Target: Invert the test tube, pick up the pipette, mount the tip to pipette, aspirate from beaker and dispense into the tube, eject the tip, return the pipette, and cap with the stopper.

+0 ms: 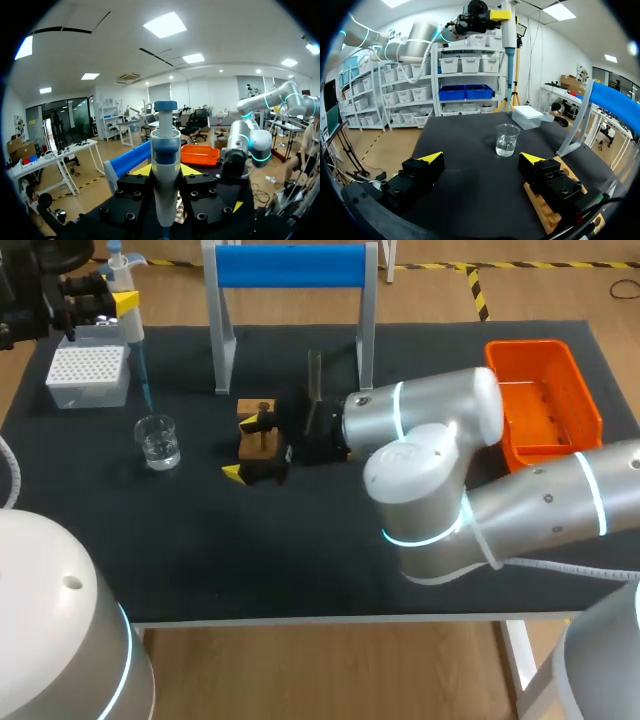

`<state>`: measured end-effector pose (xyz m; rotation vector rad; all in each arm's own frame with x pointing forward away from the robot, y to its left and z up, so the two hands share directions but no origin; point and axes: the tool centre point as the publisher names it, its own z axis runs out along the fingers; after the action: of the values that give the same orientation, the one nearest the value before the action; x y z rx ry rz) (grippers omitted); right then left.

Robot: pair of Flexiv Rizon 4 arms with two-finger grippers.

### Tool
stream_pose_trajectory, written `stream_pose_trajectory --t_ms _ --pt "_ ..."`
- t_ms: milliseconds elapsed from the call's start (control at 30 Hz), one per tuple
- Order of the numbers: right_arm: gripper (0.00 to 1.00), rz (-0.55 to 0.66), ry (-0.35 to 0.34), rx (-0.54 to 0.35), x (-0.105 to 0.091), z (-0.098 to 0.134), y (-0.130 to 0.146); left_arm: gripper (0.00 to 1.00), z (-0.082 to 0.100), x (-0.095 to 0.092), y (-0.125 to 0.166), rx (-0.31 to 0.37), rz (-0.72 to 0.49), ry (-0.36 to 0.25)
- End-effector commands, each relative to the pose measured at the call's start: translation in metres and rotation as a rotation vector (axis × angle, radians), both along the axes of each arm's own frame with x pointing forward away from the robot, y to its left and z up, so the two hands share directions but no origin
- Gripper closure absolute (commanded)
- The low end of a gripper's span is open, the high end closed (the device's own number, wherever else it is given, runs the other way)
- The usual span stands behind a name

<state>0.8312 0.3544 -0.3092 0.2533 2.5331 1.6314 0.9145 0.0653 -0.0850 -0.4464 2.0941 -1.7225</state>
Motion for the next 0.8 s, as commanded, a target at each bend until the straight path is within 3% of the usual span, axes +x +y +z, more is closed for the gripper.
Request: stream_pose_trajectory --t_ms 33,800 --pt "0.0 -0.013 -0.002 -0.014 0.005 -0.012 0.025 1.0 -0.001 0.0 -0.001 -0.002 0.003 -0.003" --pt "0.0 -0.018 -0.006 -0.039 0.006 -0.018 0.035 1.0 -0.001 0.0 -0.001 -0.002 0.003 -0.003"
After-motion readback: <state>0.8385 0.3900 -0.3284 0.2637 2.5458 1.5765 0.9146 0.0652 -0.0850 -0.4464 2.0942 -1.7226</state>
